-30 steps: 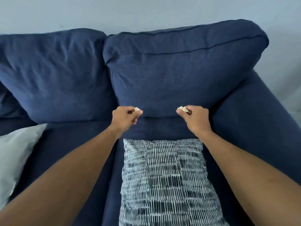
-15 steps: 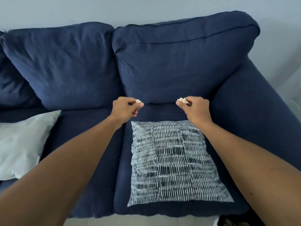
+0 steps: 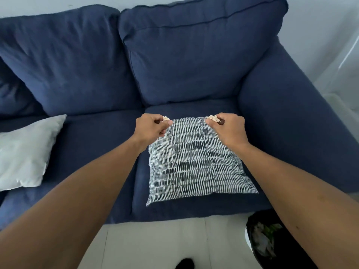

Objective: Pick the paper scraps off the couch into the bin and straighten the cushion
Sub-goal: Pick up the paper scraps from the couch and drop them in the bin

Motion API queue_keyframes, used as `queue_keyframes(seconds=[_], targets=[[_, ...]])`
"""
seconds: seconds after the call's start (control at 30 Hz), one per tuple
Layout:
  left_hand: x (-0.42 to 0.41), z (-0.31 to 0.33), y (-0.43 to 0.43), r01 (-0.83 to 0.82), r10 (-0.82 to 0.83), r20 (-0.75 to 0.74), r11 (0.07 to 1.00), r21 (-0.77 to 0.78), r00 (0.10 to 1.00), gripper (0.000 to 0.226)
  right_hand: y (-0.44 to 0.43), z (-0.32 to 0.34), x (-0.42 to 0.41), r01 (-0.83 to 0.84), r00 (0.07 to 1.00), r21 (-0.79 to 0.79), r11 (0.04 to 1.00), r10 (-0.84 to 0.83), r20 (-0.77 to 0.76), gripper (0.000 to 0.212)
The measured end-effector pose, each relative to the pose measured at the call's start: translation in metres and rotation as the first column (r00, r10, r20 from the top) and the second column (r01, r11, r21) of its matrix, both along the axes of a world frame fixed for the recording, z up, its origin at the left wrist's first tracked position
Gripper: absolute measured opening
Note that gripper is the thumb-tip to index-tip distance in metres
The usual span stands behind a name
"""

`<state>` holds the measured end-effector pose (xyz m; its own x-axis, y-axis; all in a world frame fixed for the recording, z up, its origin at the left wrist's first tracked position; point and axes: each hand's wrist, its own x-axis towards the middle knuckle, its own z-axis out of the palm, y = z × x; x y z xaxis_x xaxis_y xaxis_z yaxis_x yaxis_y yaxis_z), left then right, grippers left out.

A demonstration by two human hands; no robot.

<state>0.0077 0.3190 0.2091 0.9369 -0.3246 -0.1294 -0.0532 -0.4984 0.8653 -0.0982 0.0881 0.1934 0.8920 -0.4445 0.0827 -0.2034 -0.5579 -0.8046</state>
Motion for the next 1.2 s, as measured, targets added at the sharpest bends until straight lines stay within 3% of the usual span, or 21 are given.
queue_keyframes(seconds=[0.17,0.33,0.5,0.7,0.9,1.2], targets=[[-0.036,-0.011,-0.015,0.049,-0.048,-0.033,0.998,0.026,0.998,0.029,-0.006,-0.018,-0.047,0.031,0.998,0.014,0.999,-0.03,-0.062,0.044],[-0.068,-0.033,-0.041,0.161,-0.157,-0.113,0.987,0.025,0.981,0.021,-0.013,-0.049,-0.094,0.105,0.989,0.073,0.992,-0.096,-0.116,0.032],[-0.096,-0.063,-0.075,0.254,-0.245,-0.156,0.966,0.04,0.957,0.03,-0.028,-0.081,-0.144,0.218,0.967,0.095,0.971,-0.202,-0.152,0.03],[-0.139,-0.081,-0.12,0.402,-0.385,-0.225,0.915,0.036,0.895,0.033,-0.048,-0.103,-0.223,0.383,0.909,0.018,0.924,-0.373,-0.188,0.044],[-0.185,-0.087,-0.179,0.532,-0.509,-0.261,0.847,0.02,0.82,0.018,-0.07,-0.107,-0.3,0.494,0.847,-0.015,0.869,-0.485,-0.218,0.041],[-0.263,-0.103,-0.252,0.7,-0.666,-0.27,0.713,0.045,0.696,0.014,-0.1,-0.112,-0.386,0.611,0.752,-0.066,0.789,-0.605,-0.263,0.035]])
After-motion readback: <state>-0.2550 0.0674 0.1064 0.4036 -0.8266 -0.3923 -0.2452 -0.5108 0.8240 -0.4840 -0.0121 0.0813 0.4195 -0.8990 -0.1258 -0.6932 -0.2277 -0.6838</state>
